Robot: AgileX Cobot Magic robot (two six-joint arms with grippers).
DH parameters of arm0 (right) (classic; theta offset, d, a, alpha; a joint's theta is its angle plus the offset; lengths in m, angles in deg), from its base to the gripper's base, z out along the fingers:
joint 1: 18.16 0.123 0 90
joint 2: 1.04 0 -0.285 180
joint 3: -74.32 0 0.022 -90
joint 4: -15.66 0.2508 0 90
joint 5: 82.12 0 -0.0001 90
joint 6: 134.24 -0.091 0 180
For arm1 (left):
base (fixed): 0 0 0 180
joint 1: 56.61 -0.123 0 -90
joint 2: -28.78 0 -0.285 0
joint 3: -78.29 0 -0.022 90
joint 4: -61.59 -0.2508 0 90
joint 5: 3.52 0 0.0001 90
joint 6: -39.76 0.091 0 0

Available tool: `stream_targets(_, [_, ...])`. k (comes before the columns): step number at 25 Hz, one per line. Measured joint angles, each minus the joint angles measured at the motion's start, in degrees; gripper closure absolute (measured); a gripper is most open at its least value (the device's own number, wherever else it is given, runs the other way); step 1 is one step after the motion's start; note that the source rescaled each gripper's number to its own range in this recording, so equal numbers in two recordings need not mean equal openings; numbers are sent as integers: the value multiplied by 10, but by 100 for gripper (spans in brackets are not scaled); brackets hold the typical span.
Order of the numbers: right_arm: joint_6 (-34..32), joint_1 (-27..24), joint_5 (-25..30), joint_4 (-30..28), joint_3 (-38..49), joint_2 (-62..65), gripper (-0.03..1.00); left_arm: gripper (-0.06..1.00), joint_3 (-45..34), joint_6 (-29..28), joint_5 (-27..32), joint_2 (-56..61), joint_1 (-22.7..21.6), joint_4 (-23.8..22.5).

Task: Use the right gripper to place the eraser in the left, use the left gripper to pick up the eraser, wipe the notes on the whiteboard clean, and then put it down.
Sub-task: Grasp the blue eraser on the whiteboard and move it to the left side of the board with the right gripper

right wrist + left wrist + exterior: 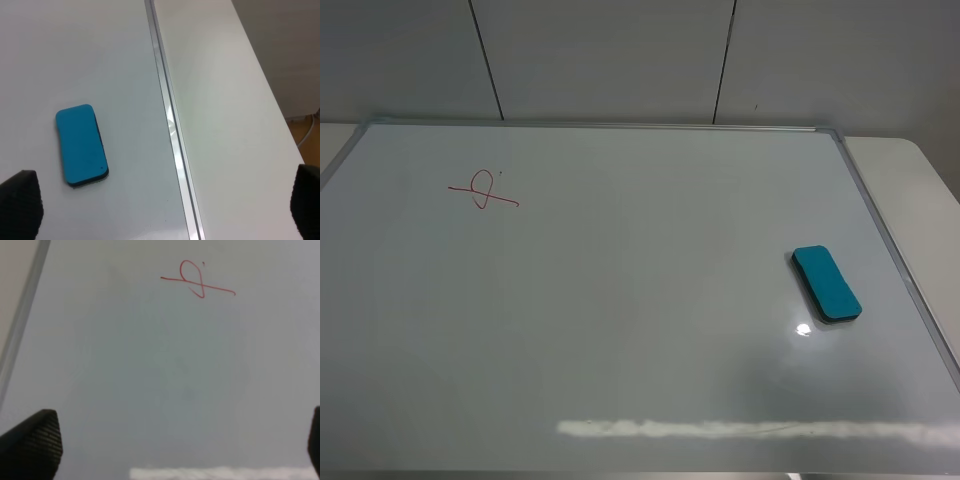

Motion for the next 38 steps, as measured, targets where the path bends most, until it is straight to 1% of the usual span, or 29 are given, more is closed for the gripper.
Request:
stream_targets(29, [0, 0, 0, 1, 0, 0, -3, -6, 0, 0, 0, 0, 0, 1])
stream_targets(34, [-4, 21, 0, 0, 0, 0, -3, -6, 0, 0, 0, 0, 0, 1])
stream_targets(38, [-19, 21, 0, -9, 0, 0, -3, -6, 0, 0, 0, 0, 0, 1])
